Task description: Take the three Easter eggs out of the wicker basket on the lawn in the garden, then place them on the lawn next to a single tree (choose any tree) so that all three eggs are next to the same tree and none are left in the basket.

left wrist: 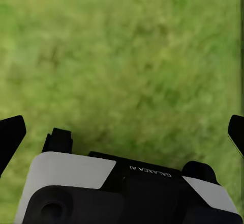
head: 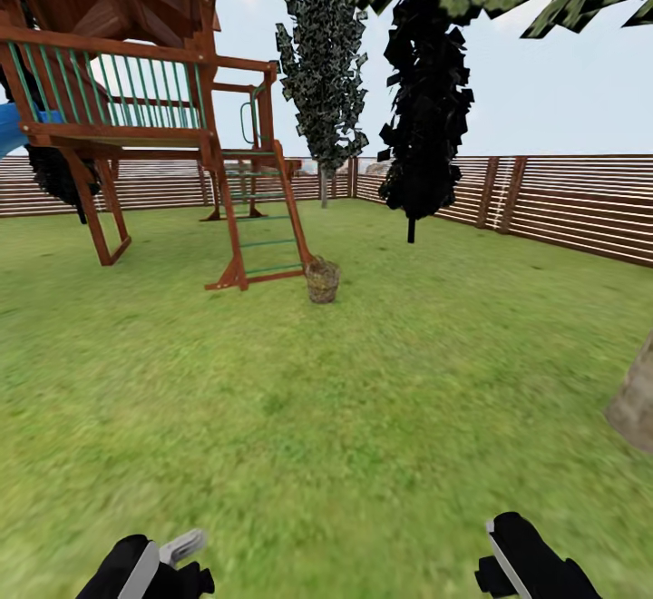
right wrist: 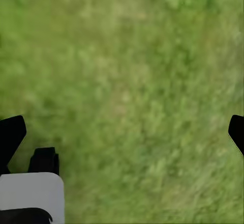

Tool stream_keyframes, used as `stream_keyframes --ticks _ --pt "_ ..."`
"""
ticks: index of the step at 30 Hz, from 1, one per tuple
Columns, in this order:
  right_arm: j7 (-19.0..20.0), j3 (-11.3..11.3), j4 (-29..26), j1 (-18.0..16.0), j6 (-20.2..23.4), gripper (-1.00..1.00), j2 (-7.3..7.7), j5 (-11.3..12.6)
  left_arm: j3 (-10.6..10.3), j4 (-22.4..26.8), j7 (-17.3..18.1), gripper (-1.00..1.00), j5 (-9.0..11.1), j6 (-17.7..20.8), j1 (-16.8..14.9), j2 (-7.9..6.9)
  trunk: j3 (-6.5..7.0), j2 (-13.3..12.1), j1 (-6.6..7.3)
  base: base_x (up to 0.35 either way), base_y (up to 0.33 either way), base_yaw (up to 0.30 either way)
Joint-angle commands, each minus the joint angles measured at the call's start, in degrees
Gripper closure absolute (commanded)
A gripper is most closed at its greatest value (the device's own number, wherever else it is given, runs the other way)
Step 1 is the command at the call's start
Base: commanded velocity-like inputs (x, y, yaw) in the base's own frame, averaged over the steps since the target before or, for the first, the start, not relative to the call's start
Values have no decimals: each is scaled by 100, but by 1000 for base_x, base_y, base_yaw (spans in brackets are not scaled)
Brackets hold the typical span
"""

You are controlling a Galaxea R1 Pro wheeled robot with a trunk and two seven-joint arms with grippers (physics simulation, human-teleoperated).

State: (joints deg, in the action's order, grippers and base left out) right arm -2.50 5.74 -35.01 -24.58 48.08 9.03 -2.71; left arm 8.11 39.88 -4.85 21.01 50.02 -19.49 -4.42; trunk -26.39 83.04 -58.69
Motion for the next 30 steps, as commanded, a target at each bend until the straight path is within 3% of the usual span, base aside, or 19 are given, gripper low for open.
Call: stream_keyframes --ticks 1,30 --pt "-1 33 -7 -3 31 -100 8 -19 6 7 -51 -100 61 26 -2 0 -7 3 -4 350 0 0" --pt "1 39 -8 -3 32 -100 3 -19 6 11 -51 -100 61 26 -2 -5 -7 3 -4 350 0 0"
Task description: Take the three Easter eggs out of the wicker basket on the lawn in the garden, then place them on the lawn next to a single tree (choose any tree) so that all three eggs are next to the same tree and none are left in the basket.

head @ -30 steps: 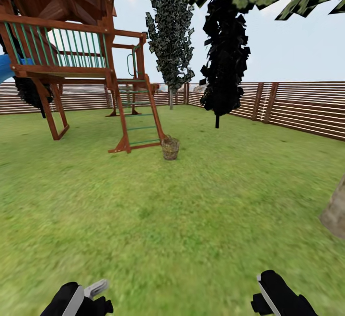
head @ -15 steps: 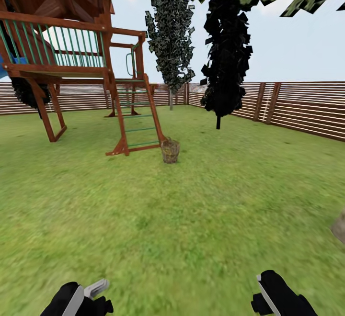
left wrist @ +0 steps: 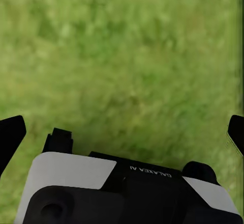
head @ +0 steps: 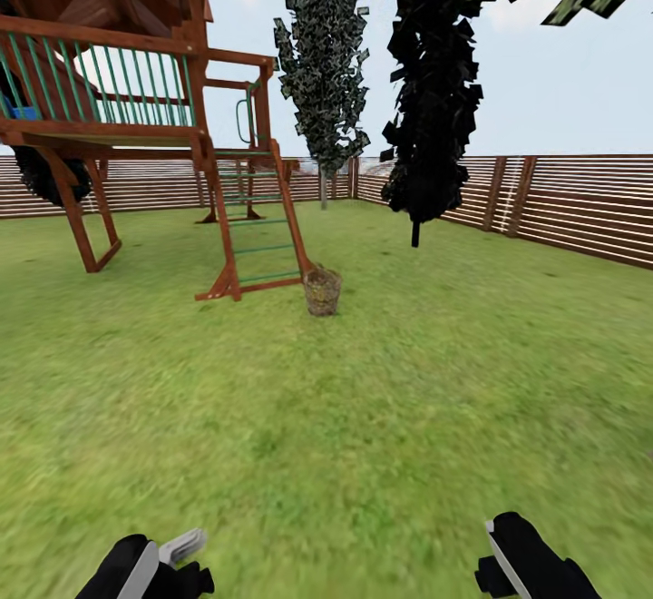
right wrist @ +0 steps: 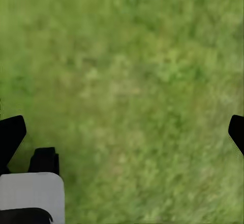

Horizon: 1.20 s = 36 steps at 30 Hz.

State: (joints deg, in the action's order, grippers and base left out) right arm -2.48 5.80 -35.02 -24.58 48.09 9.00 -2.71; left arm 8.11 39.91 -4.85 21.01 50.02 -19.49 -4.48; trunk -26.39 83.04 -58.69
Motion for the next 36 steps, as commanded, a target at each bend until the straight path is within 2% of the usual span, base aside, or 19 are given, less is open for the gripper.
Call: stream_keyframes --ticks 1,28,36 --pt "-1 34 -6 -3 32 -100 6 -19 6 8 -49 -100 61 26 -2 2 -7 3 -4 350 0 0" --pt "-6 32 -5 -3 25 -100 6 -19 -2 8 -50 -100 55 26 -2 1 -7 3 -4 350 0 0" --pt "-7 35 -5 -3 25 -100 5 -19 -2 8 -44 -100 61 26 -2 -4 -7 3 -4 350 0 164"
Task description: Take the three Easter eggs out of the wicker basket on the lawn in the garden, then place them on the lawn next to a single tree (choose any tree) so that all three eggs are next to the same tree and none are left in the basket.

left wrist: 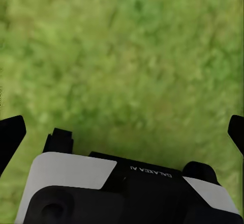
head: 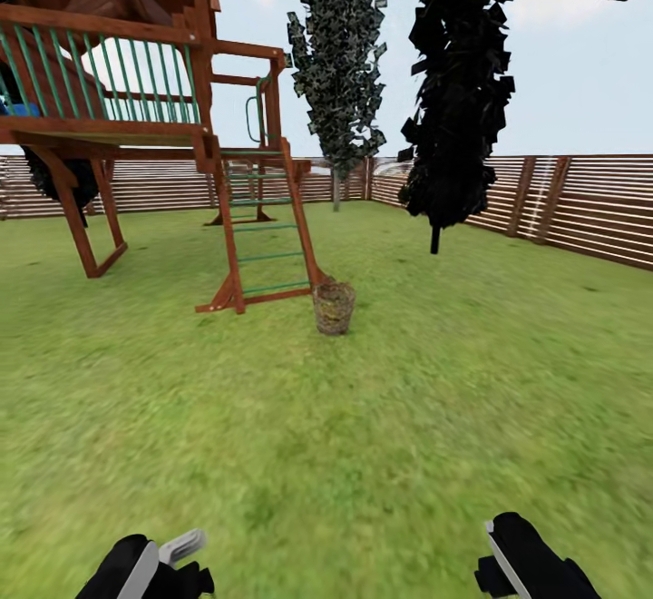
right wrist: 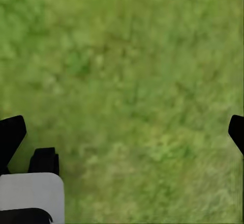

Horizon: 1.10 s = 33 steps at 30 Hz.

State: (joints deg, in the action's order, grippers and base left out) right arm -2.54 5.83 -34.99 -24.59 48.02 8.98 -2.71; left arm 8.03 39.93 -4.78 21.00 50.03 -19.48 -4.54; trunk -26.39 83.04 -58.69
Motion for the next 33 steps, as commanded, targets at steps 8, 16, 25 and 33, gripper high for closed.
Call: stream_keyframes --ticks 8,16,25,33 --pt "-1 24 -8 -2 32 -100 15 -19 6 6 -57 -100 57 25 -4 6 -7 3 -4 350 0 257" --pt "-1 24 -8 -2 32 -100 16 -23 6 6 -56 -100 54 25 -4 10 -7 3 -4 350 0 57" --pt "-1 23 -8 -2 32 -100 21 -27 6 6 -57 -100 53 25 -4 9 -7 3 -4 350 0 1" --pt "-1 23 -8 -2 32 -100 25 -28 6 6 -58 -100 60 25 -4 6 -7 3 -4 350 0 0"
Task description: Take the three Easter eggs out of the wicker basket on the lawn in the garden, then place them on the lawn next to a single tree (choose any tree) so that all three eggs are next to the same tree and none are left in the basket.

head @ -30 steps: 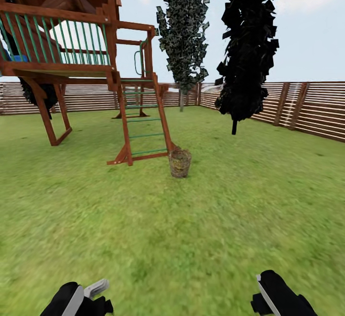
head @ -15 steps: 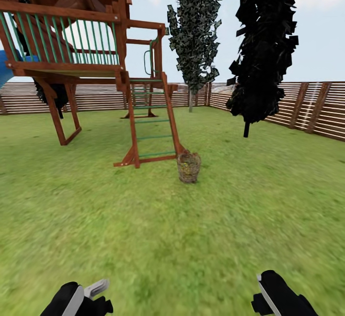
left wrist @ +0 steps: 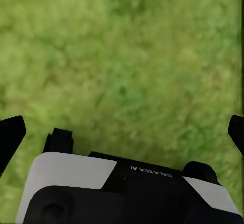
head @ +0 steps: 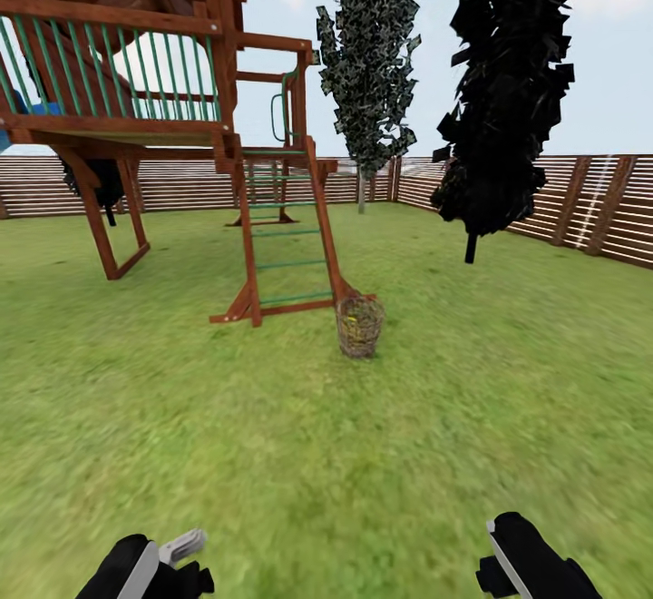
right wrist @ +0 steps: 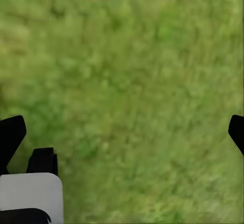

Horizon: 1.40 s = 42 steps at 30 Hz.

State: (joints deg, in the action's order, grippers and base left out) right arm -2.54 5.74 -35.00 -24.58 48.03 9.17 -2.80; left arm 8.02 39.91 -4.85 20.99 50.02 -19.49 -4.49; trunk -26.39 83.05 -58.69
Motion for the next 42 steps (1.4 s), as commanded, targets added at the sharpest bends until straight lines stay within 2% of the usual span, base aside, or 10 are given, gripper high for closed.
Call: stream_keyframes --ticks 1,24,42 --pt "-1 33 -7 -3 31 -100 6 -19 9 9 -51 -100 62 26 -2 1 -7 3 -4 350 0 0" --pt "-1 33 -7 -3 31 -100 6 -19 6 16 -42 -100 63 26 -2 9 -7 3 -4 350 -2 0" --pt "-1 33 -7 -3 31 -100 -2 -12 15 12 -42 -100 63 26 -2 4 -7 3 -4 350 -75 0"
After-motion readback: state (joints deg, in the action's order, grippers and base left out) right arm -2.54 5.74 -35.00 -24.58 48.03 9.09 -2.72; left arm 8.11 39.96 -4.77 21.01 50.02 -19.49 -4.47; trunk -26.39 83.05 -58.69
